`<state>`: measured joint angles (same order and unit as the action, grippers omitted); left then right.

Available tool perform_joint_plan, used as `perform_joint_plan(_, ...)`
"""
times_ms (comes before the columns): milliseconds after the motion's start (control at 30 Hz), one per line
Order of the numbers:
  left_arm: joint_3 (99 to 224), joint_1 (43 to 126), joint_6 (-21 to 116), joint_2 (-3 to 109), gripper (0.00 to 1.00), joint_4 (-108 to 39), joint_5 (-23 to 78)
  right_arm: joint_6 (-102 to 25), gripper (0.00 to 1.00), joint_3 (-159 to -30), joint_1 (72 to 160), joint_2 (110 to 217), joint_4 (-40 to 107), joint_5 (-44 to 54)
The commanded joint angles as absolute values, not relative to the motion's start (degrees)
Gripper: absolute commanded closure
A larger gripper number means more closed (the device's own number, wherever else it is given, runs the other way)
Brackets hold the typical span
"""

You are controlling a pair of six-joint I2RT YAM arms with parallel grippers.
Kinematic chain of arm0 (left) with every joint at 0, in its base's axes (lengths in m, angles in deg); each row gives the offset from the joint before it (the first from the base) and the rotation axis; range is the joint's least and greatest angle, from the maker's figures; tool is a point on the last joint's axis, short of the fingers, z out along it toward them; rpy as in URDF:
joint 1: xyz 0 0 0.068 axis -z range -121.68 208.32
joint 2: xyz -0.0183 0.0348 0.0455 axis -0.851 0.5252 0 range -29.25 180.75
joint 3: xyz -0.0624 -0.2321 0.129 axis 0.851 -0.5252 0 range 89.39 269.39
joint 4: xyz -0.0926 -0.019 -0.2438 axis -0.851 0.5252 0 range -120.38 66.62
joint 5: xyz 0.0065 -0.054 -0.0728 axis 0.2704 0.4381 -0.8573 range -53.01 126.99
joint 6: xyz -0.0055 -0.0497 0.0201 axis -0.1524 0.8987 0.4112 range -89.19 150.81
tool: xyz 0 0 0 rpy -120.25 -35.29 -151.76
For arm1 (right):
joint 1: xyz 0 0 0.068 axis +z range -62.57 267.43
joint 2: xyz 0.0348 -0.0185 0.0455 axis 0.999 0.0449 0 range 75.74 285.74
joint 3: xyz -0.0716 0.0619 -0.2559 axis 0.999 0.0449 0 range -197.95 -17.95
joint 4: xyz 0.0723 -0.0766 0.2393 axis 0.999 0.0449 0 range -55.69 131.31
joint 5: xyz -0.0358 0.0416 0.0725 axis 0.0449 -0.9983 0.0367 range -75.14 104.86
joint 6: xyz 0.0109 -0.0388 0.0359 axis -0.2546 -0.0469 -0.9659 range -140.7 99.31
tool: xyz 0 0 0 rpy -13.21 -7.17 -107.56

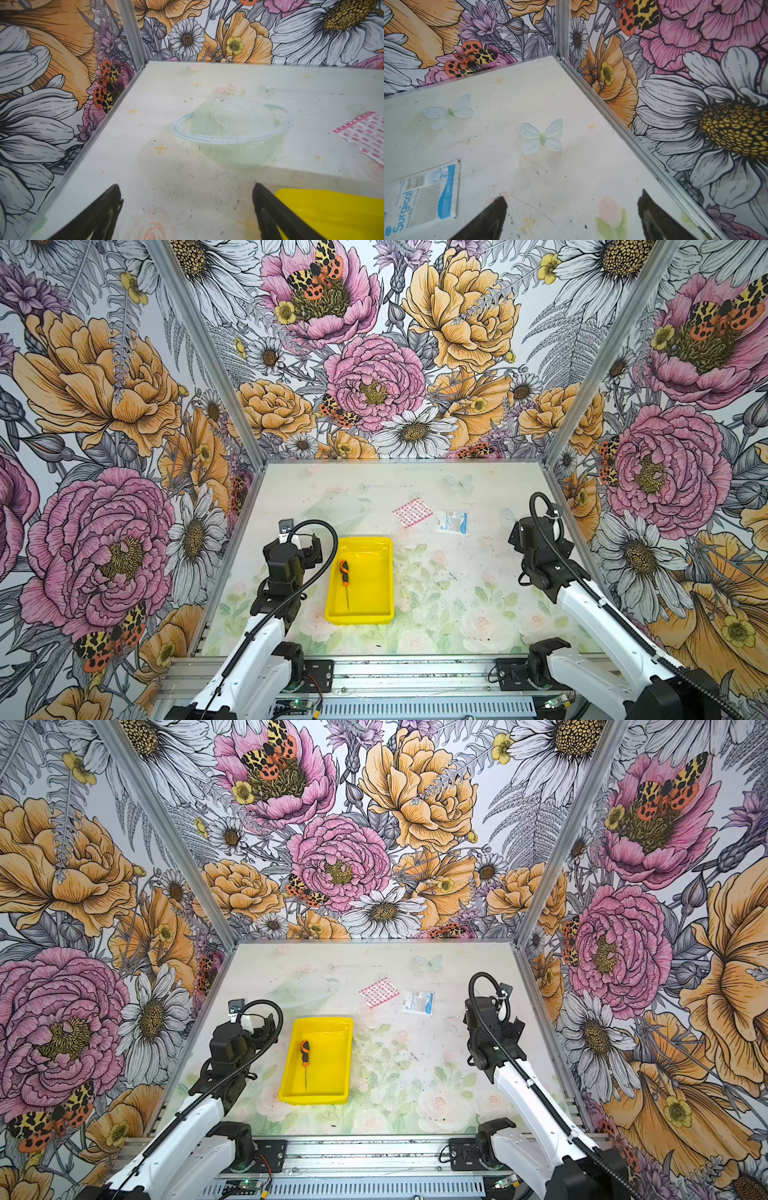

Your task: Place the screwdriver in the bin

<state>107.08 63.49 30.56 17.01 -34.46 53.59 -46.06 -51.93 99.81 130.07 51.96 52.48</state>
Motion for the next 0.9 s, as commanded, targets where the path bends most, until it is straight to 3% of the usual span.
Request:
perform_joint_plan(0, 105.4, 61.3, 31.0, 18.2, 0.01, -39.3, 51.3, -39.3, 0.01, -47.0, 99.4, 127.6, 39.4, 50.3)
perform_joint_plan(167, 106.0, 60.0, 32.3, 22.8, 0.01, -41.1, 52.5, -32.2, 0.01, -39.3, 99.4, 126.9, 27.5, 45.9)
perform_joint_plan(333, 107.2, 59.8, 32.6, 27.7, 0.01, -45.3, 55.9, -33.0, 0.00, -34.9, 98.7, 131.0, 21.4, 47.7)
perform_joint_plan(867, 110.8, 57.7, 32.5, 44.5, 0.01, -65.5, 52.7, -26.1, 0.01, -43.5, 96.7, 151.6, 8.0, 46.0)
